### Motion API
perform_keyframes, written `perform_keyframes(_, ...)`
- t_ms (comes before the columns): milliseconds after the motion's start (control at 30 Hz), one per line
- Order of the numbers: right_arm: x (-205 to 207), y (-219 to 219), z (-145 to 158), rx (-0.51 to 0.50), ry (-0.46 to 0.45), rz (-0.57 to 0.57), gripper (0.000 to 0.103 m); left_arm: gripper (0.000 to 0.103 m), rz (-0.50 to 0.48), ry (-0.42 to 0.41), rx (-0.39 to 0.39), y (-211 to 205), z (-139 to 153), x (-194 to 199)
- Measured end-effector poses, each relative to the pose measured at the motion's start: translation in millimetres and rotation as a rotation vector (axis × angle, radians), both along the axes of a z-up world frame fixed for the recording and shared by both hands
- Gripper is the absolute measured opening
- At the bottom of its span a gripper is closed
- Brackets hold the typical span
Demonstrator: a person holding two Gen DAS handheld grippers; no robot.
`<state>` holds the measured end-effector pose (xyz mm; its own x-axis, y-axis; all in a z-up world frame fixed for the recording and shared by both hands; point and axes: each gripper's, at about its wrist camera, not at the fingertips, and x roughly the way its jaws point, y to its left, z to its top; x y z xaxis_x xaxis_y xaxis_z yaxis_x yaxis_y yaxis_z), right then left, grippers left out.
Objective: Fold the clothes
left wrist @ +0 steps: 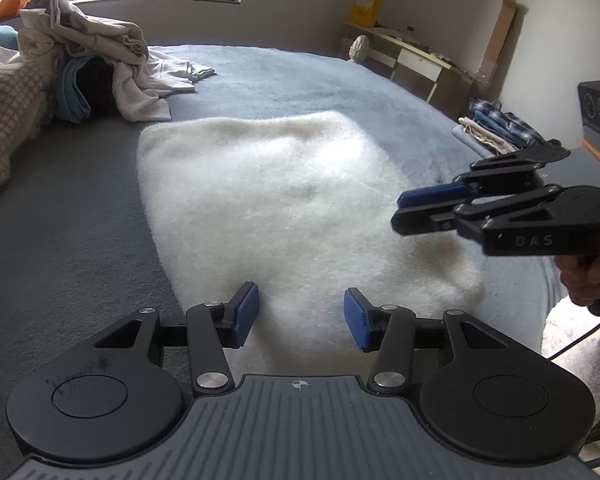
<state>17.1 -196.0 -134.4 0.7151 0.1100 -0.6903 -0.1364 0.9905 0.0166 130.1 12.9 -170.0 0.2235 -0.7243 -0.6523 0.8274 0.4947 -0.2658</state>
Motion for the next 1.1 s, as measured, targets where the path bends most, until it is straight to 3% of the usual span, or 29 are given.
perform_keyframes(267,-12,-30,-24,0.061,0.077,-0.094,0.017,0.049,-0.015,0.005,-0.006,0,0,3)
perform_keyframes(367,-19,-34,-22,0.058,0.079,-0.111,0.016,0.050,-0.012,0.004,-0.002,-2,0,3)
perform_keyframes(467,-23,-35,-17,-0.009,0.081,-0.147,0.018,0.050,-0.006,0.000,0.001,-2,0,2)
perform_keyframes(600,-28,-44,-5,0.023,0.050,-0.192,0.018,0.050,-0.003,-0.008,0.009,-3,0,0)
perform_keyframes(833,-17,-28,9,0.090,-0.017,-0.115,0.018,0.052,0.001,-0.002,0.010,-3,1,-2)
perform_keyframes(1100,3,-3,-12,0.102,0.030,-0.056,0.018,0.054,-0.006,0.000,0.004,-2,0,-1)
